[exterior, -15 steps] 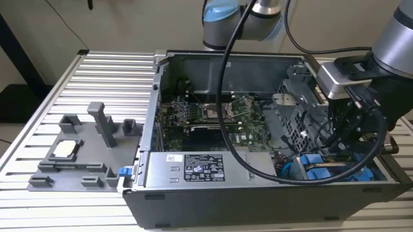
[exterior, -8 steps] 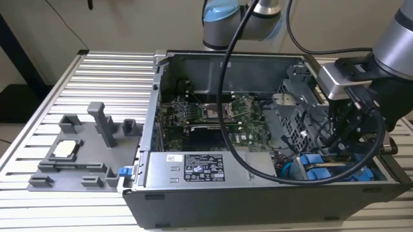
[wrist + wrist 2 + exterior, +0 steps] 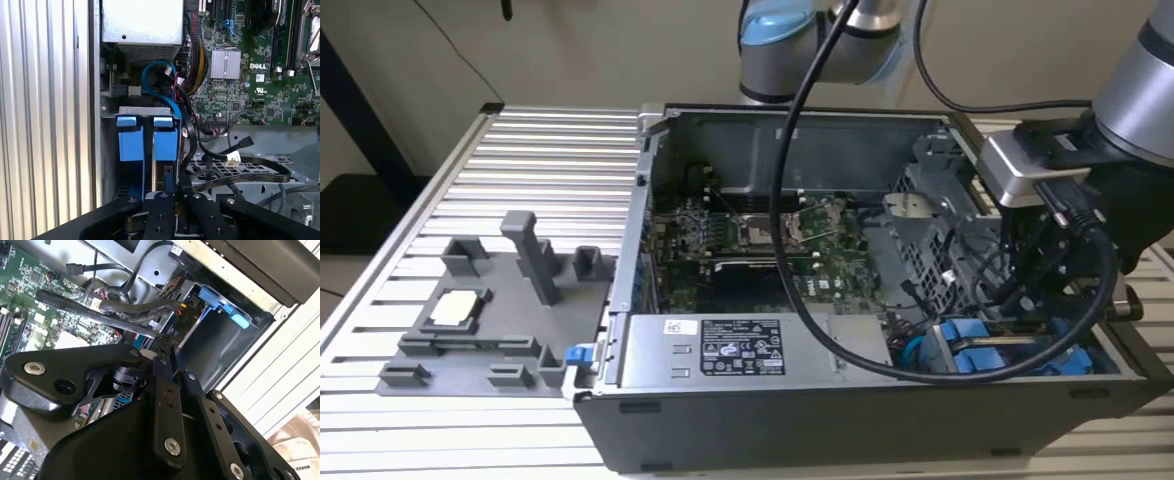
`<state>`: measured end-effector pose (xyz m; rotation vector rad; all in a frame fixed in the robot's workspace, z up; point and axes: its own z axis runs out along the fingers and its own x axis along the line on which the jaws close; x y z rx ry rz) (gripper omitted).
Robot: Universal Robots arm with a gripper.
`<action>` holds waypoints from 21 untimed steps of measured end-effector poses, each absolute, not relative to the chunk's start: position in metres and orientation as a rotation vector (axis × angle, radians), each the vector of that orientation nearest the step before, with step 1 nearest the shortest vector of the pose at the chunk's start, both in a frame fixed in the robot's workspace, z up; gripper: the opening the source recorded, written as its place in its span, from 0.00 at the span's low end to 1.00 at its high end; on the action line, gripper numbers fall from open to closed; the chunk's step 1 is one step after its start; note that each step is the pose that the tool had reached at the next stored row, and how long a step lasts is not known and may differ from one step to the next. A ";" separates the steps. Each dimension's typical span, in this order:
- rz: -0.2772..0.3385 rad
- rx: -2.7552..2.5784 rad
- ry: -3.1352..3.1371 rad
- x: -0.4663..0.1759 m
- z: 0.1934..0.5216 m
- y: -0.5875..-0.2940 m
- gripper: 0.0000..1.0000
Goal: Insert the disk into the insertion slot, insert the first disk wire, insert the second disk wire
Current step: 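Insert the second disk wire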
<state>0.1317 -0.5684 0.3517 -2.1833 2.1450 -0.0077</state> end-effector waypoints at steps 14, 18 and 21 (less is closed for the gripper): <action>0.010 -2.154 2.157 0.132 0.344 -0.571 0.16; 0.011 -2.147 2.163 0.132 0.344 -0.572 0.16; 0.012 -2.146 2.164 0.133 0.343 -0.572 0.16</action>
